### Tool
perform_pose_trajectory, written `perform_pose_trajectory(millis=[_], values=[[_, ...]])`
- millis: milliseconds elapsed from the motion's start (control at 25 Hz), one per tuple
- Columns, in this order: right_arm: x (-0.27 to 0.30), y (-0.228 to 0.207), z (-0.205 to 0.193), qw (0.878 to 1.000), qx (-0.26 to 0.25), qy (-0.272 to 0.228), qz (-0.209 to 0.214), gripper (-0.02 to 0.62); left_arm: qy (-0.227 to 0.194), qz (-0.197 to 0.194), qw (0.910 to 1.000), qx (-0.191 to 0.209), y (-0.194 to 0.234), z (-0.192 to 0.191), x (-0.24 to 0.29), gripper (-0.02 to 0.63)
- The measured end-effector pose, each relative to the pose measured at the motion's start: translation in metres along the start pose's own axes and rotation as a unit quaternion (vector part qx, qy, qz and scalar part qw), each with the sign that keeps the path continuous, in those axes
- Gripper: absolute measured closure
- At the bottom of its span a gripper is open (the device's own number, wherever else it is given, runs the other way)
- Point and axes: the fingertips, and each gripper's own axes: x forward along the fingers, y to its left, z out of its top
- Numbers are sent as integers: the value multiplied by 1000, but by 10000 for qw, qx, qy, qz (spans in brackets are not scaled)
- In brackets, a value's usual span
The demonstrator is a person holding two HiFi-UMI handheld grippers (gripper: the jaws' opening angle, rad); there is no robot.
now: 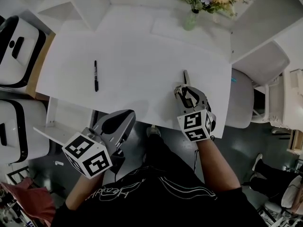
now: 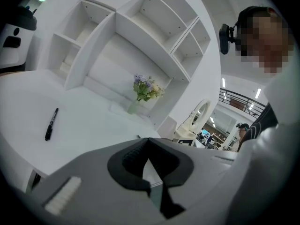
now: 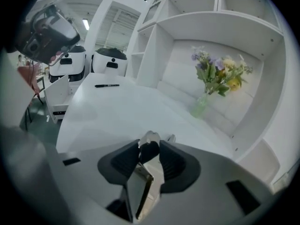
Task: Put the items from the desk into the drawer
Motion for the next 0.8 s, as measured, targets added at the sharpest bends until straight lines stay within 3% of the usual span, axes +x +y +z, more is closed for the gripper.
perform_pose_trajectory(millis=[360, 800], values=[[-10, -11, 3, 9996, 231, -69, -166, 496, -114, 128, 9998, -30, 0, -1, -16, 597], [-25, -37, -5, 9944, 950, -178, -420, 583, -252, 209, 9995, 16, -11, -4, -37, 597]])
